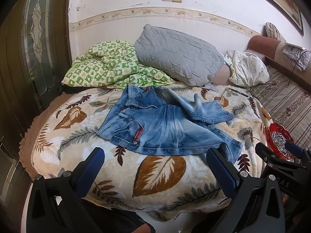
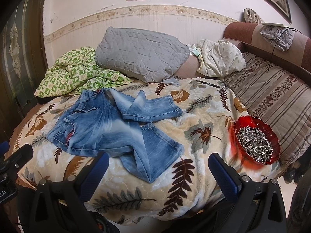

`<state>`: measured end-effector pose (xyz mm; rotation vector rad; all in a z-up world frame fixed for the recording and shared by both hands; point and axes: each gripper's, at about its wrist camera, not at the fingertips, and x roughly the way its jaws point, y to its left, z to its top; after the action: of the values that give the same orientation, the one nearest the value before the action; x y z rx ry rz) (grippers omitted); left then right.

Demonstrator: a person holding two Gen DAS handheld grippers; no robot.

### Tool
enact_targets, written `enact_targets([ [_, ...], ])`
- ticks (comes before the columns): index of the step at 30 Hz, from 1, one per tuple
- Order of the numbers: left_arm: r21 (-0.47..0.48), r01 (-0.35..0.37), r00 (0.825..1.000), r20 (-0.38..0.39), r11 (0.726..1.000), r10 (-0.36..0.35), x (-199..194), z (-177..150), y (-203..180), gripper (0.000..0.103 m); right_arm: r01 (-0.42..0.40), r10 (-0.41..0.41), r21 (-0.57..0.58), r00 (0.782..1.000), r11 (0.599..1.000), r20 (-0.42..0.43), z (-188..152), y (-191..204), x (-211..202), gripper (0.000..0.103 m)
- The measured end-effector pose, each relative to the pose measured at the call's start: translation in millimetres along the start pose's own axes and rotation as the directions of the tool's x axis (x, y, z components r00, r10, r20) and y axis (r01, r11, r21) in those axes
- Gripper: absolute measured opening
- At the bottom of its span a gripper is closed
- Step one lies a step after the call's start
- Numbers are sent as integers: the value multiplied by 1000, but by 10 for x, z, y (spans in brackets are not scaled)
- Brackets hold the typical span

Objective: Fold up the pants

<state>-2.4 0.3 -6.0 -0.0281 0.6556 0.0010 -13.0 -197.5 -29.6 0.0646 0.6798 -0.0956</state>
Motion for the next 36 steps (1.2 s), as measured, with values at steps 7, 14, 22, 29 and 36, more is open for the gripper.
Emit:
enact_targets([
  [7,-2,3,1000,-9,1000,-3,11,-9,7,103,4,-4,2,1000,1000,-6,-2,-18,7,103],
  [14,-1,-21,1000,-10,1000,21,11,-23,12,103,9,-9,-2,1000,1000,-12,-3,-6,14,103],
  [22,-1,-23,1000,-11,1000,23,11,-10,9,103,13,-13,-2,1000,1000,-13,3,4,13,103],
  [29,1,-23,1000,-11,1000,23,10,-10,11,103,17,-17,-2,1000,1000,-12,8,1,10,103],
  [36,1,-22,1000,-11,1000,22,11,-5,13,103,17,-17,-2,1000,1000,-11,5,1,8,103],
])
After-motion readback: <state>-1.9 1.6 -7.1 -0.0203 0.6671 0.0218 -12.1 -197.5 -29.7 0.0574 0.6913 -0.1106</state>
